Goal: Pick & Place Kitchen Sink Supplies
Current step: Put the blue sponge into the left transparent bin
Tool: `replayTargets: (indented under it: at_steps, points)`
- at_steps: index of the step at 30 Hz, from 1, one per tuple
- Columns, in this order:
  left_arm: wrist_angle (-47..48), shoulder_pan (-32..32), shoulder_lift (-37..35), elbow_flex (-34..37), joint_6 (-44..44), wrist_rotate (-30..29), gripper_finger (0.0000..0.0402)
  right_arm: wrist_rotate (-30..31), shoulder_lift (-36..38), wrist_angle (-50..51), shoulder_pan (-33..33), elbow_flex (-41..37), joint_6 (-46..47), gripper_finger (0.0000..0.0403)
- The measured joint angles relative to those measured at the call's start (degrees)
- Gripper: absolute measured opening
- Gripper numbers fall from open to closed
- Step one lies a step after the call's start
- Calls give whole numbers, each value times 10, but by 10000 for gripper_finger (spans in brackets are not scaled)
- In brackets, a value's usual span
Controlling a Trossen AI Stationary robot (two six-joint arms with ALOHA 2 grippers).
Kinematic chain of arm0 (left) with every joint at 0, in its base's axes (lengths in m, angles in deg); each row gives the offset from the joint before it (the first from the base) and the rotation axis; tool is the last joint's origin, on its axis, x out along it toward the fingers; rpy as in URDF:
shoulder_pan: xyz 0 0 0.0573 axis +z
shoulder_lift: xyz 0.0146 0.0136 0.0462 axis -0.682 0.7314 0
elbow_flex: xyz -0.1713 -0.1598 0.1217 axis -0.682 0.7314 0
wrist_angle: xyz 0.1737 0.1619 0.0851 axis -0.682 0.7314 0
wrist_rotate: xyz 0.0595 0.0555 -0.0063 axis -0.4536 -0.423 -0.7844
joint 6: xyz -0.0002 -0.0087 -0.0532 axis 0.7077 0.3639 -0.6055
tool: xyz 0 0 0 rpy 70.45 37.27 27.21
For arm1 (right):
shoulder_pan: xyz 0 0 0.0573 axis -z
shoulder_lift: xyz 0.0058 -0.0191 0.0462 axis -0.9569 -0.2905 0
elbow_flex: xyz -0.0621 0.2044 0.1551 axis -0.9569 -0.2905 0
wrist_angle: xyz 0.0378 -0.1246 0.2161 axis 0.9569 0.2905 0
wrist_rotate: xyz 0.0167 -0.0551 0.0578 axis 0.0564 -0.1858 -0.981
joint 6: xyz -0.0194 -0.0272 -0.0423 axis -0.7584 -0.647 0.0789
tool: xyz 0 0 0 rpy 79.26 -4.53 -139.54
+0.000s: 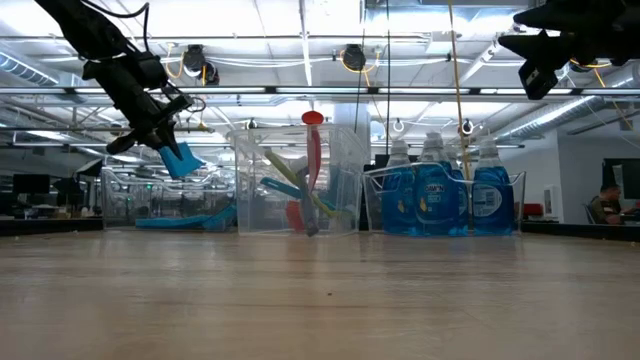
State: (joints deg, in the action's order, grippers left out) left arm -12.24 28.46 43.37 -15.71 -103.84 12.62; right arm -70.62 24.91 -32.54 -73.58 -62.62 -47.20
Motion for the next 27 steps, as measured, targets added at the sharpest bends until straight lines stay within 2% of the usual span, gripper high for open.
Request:
replayTargets:
  at_steps: [4, 10, 17, 23, 27]
  points:
    - [23, -1, 0, 0, -15, 1, 7, 0, 15, -21, 0, -22, 0, 122]
    - [72, -4, 0, 0, -7, -45, 7, 0, 23, -77, 0, -60, 15, 119]
    - [24, -27, 3, 0, -57, -105, 7, 0, 22, -111, 0, -78, 34, 120]
    - [-36, -66, 6, 0, -101, -125, 7, 0, 22, -113, 0, -78, 41, 120]
    - [-45, -87, 29, 0, -114, -132, 7, 0, 22, -115, 0, -78, 41, 121]
